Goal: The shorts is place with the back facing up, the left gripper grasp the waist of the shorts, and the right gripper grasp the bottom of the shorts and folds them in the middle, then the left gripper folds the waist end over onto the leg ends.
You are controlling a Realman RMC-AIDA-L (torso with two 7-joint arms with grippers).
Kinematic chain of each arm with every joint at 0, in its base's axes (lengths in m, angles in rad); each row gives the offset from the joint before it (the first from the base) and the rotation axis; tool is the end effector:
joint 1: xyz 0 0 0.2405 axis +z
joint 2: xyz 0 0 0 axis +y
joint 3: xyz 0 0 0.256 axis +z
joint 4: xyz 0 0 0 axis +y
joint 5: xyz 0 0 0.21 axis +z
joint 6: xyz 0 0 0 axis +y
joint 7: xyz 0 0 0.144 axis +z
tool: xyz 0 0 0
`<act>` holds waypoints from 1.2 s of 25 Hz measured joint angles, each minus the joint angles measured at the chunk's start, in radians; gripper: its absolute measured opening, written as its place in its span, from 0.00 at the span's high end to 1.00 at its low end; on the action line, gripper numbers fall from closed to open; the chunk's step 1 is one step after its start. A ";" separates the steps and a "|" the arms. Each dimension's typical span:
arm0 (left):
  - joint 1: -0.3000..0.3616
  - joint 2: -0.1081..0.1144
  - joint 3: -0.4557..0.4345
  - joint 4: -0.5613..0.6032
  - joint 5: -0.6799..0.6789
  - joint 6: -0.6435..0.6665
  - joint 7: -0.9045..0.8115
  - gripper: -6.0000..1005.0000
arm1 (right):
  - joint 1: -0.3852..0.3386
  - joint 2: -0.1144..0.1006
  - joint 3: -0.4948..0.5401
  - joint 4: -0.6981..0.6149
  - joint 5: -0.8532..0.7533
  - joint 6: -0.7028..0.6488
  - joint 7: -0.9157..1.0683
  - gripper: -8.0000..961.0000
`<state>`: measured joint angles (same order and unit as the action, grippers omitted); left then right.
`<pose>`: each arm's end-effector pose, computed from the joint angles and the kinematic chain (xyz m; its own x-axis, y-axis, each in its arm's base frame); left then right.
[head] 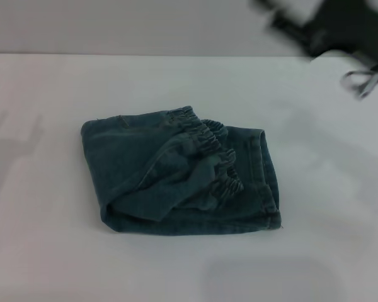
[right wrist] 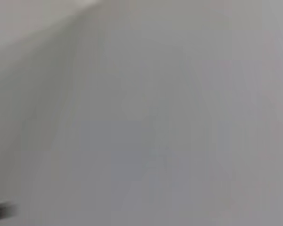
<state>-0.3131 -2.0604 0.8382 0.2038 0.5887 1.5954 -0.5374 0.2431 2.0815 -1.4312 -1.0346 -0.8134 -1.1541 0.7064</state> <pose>-0.3325 0.2881 0.0778 0.5097 -0.4043 0.7595 0.7598 -0.2027 -0.6178 0.1711 0.3386 0.0373 0.6434 0.4455 -0.6225 -0.2242 -0.6679 -0.7097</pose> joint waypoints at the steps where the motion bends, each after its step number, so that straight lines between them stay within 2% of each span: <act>1: -0.001 0.000 -0.007 -0.001 -0.001 0.000 -0.002 0.24 | -0.002 0.000 0.007 0.058 0.109 -0.002 -0.061 0.39; 5: -0.011 -0.001 -0.062 -0.012 -0.008 0.000 -0.012 0.24 | -0.003 0.000 0.036 0.275 0.483 -0.039 -0.241 0.39; 8: -0.018 -0.003 -0.111 -0.035 -0.009 0.000 -0.005 0.24 | 0.027 -0.001 0.056 0.473 0.742 -0.131 -0.357 0.39; 12: -0.020 -0.004 -0.176 -0.074 -0.009 0.001 -0.003 0.24 | 0.064 -0.005 0.082 0.658 0.952 -0.253 -0.409 0.39; 15: -0.017 -0.004 -0.189 -0.081 -0.009 0.004 -0.003 0.24 | 0.072 -0.006 0.108 0.714 1.004 -0.286 -0.413 0.39; 30: -0.014 -0.007 -0.196 -0.088 -0.009 0.013 -0.002 0.24 | 0.098 -0.006 0.132 0.751 1.010 -0.282 -0.421 0.39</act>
<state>-0.3275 -2.0671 0.6427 0.1162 0.5799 1.6086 -0.5399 0.3411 2.0754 -1.2993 -0.2833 0.1966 -1.4358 0.2851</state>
